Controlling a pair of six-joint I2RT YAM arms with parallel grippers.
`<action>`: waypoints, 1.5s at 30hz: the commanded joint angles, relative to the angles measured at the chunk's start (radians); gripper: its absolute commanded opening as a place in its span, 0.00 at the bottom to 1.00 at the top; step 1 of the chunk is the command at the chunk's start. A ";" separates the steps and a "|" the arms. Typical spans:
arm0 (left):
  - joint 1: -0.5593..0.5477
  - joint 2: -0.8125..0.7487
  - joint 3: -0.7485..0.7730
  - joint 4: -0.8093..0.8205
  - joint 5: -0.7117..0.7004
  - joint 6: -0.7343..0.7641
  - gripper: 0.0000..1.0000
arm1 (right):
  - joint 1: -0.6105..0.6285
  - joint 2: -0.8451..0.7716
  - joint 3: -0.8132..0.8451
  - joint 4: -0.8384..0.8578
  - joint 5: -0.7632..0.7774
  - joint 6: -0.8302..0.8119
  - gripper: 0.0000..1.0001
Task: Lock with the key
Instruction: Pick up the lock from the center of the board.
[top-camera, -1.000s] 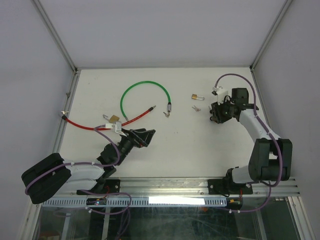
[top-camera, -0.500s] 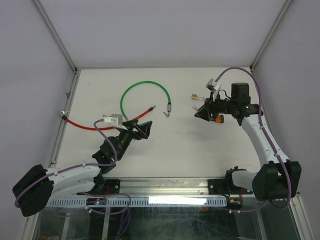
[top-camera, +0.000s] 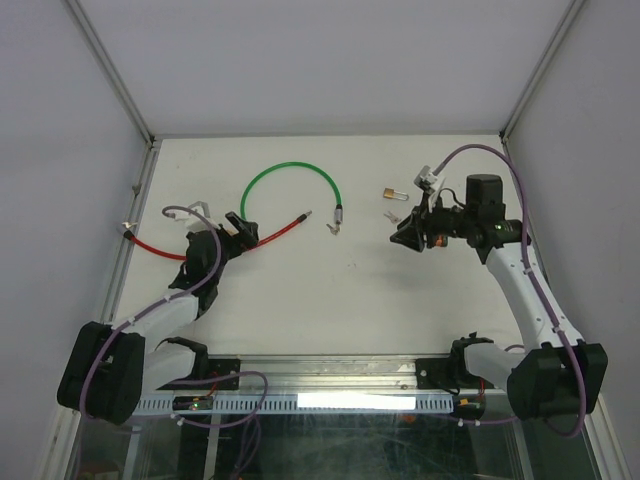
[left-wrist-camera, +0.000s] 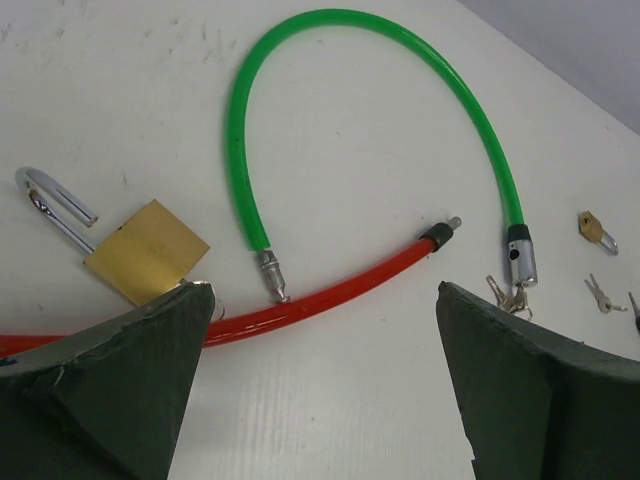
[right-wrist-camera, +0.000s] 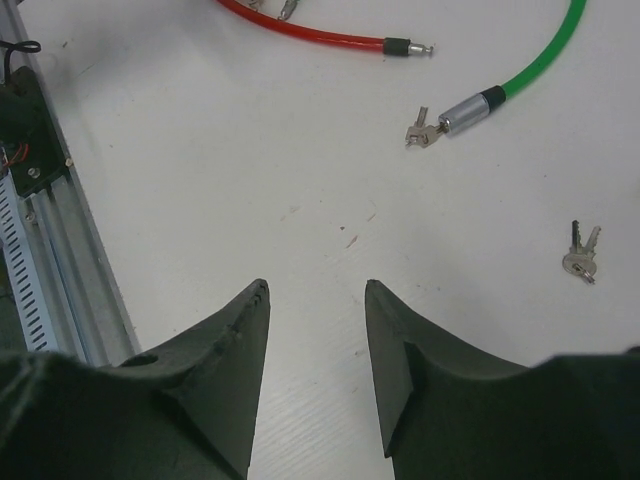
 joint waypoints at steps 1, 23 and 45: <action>0.042 0.046 0.122 -0.083 0.100 -0.095 0.99 | 0.001 -0.006 -0.012 0.046 -0.006 -0.018 0.46; 0.043 0.171 0.357 -0.432 -0.373 -0.285 0.99 | 0.018 0.068 -0.031 0.047 0.062 -0.075 0.46; 0.092 0.421 0.484 -0.530 -0.469 -0.341 0.80 | 0.017 0.062 -0.031 0.041 0.068 -0.090 0.47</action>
